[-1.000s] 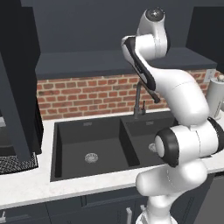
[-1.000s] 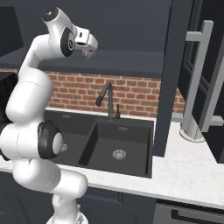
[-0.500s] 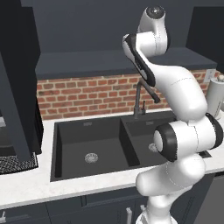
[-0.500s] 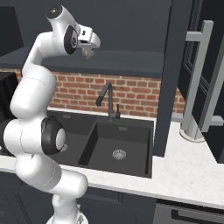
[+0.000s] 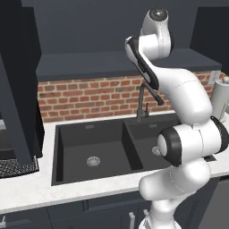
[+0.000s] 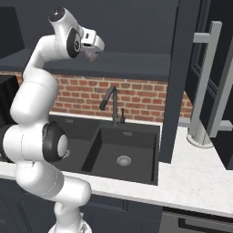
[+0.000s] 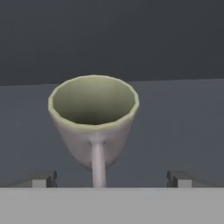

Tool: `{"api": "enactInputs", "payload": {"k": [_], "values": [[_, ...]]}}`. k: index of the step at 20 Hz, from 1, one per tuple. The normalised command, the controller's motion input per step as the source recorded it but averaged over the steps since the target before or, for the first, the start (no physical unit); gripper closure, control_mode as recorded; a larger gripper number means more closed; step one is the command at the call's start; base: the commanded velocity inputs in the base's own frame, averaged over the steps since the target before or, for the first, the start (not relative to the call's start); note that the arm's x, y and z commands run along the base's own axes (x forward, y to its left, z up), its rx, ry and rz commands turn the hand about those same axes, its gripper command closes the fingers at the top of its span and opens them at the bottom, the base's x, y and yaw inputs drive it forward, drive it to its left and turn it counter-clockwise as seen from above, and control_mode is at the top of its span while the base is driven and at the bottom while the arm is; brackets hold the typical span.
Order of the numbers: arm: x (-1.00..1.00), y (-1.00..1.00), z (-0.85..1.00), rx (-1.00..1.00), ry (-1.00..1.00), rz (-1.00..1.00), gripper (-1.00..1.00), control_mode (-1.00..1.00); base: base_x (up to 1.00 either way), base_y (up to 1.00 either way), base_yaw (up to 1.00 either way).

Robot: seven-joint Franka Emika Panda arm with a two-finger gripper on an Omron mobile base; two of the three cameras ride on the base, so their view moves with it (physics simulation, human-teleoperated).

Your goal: Gather all objects into one cabinet and sort the glasses and bowls to opposite sides.

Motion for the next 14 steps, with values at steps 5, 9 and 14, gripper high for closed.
{"api": "enactInputs", "payload": {"k": [5, 9, 14], "values": [[0.0, 0.0, -0.06, 0.0, -0.01, 0.0, -1.0, -1.0, 0.0, 0.0, 0.0], [0.04, 0.0, 0.0, 0.0, 0.0, 0.0, -1.0, -1.0, 0.0, 0.0, 0.0], [0.18, 0.0, 0.0, 0.0, 0.0, 0.0, -1.0, -1.0, 0.0, 0.0, 0.0]]}}
